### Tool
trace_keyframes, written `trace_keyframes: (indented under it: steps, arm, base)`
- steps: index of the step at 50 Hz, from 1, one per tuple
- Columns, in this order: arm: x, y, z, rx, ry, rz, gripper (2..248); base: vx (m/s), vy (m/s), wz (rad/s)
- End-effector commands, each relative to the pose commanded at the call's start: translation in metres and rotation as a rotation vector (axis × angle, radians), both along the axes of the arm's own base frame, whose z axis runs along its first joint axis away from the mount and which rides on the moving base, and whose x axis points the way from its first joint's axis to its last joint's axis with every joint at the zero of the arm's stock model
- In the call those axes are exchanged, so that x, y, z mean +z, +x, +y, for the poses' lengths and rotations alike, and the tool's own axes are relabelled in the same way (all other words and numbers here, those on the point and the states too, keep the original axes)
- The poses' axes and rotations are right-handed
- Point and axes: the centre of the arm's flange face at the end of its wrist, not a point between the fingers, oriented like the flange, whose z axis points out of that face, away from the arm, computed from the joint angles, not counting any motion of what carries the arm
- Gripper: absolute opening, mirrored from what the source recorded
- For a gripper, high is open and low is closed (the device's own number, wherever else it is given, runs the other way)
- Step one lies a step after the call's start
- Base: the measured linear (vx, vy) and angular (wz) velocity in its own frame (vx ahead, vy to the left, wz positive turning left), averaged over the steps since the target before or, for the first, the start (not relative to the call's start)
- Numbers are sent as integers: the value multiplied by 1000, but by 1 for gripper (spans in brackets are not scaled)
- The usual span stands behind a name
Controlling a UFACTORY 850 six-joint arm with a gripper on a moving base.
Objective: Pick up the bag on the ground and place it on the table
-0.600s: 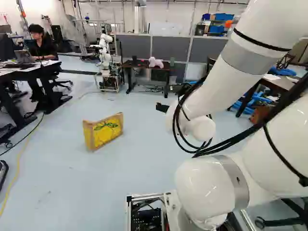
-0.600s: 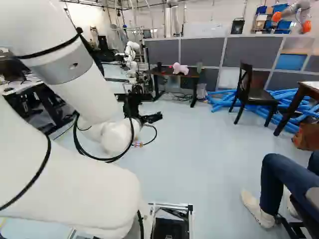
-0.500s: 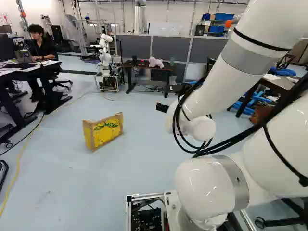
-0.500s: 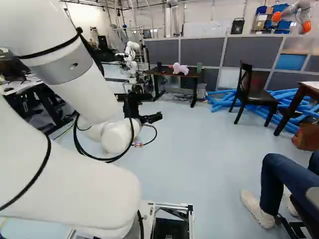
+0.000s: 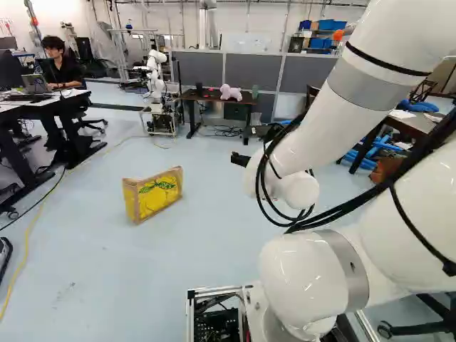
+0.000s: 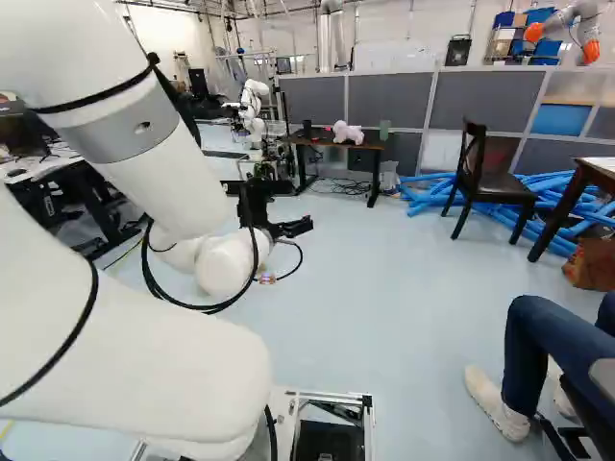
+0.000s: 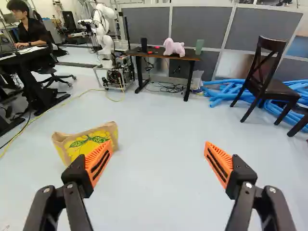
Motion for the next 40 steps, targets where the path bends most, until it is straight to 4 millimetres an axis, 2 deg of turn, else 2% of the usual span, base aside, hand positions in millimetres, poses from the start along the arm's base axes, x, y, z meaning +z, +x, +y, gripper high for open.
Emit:
trace_keyframes:
  steps: [40]
  arm:
    - [0, 0, 0, 0, 0, 0, 247]
  base:
    - [19, -1, -1]
